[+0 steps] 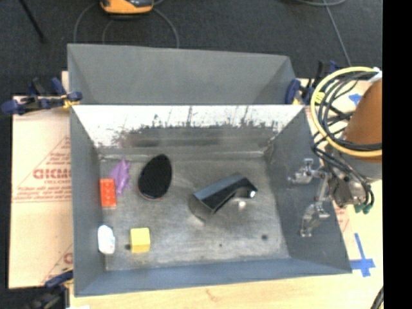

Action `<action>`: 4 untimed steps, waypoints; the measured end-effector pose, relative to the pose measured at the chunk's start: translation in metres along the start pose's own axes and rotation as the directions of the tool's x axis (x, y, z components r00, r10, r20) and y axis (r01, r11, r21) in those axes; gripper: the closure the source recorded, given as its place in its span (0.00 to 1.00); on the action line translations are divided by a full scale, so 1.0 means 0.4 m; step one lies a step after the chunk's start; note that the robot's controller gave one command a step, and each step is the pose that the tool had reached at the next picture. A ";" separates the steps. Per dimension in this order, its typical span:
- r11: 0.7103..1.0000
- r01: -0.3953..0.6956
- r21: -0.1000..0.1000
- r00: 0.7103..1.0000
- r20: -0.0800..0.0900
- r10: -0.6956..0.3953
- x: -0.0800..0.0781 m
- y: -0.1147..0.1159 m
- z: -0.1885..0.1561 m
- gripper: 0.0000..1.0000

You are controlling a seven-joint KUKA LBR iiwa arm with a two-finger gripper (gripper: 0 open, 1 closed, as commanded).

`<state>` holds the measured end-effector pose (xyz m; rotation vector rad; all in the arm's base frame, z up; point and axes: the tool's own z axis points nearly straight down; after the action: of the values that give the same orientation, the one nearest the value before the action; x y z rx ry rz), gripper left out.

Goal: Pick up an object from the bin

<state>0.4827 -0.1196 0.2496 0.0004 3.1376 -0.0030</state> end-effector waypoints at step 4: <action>0.981 0.192 0.002 0.981 0.009 -0.192 -0.297 0.194 0.314 0.00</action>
Offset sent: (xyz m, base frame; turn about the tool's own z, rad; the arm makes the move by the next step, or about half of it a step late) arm 0.0767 0.0586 -0.0896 -0.1276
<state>0.6020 -0.0423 0.1243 -0.3020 3.1143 -0.0056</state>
